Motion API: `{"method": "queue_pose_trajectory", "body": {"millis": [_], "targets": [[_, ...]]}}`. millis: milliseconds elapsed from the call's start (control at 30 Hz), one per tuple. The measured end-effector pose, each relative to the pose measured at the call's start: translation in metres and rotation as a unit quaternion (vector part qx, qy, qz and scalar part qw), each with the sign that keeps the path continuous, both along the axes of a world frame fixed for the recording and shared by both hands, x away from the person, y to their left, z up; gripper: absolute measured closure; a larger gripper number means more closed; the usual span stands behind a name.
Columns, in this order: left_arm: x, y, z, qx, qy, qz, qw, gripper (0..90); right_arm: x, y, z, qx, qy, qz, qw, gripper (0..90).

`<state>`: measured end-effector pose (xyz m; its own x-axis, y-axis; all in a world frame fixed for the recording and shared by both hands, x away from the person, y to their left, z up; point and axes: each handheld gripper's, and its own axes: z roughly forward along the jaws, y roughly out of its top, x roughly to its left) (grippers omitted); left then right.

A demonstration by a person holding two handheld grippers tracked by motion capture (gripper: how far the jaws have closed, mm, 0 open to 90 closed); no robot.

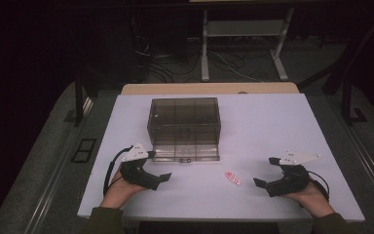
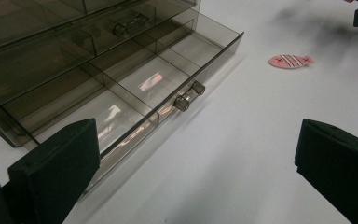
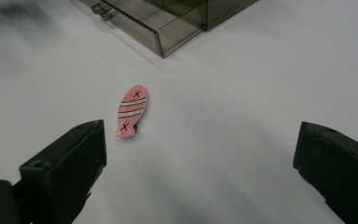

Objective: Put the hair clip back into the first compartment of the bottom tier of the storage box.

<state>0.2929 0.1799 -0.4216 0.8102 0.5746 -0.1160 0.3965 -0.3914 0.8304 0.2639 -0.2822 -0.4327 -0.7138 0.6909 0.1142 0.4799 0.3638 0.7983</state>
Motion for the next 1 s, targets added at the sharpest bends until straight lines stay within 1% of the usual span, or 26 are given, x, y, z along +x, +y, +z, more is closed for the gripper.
{"method": "queue_pose_trajectory", "body": {"millis": [233,433,533,600,700,800,833,867,933,1000], "targets": [[0.0,0.001,0.0,-0.001,0.001,0.001,1.0,0.0,0.001,-0.001,0.001,0.004,0.002,0.002,1.0,1.9],[0.0,0.001,-0.001,0.0,0.004,0.001,1.0,0.0,0.006,0.0,0.004,0.002,0.012,0.003,0.9999,2.0],[0.0,0.001,-0.001,0.005,0.006,0.001,1.0,0.0,0.008,0.0,0.006,0.0,0.016,0.005,0.9999,2.0],[-0.001,0.002,-0.002,0.002,0.005,0.003,1.0,0.0,0.012,0.001,0.008,-0.002,0.02,0.007,0.9998,2.0],[-0.002,0.004,-0.001,0.003,0.003,0.007,1.0,0.0,0.014,0.002,0.011,-0.002,0.02,0.008,0.9998,2.0],[-0.003,0.005,-0.001,0.0,0.001,0.008,1.0,0.0,0.016,0.006,0.015,-0.004,0.016,0.011,0.9998,2.0],[-0.003,0.005,-0.001,0.002,-0.001,0.006,1.0,0.0,0.017,0.007,0.015,-0.004,0.019,0.012,0.9998,2.0],[-0.004,0.005,-0.001,0.0,-0.002,0.006,1.0,0.0,0.017,0.007,0.015,-0.004,0.019,0.012,0.9998,2.0],[-0.004,0.005,-0.001,0.001,-0.002,0.005,1.0,0.0,0.019,0.01,0.016,-0.009,0.02,0.013,0.9997,2.0],[-0.004,0.005,-0.001,-0.003,-0.001,0.006,1.0,0.0,0.02,0.011,0.016,-0.008,0.021,0.012,0.9997,2.0]]}}
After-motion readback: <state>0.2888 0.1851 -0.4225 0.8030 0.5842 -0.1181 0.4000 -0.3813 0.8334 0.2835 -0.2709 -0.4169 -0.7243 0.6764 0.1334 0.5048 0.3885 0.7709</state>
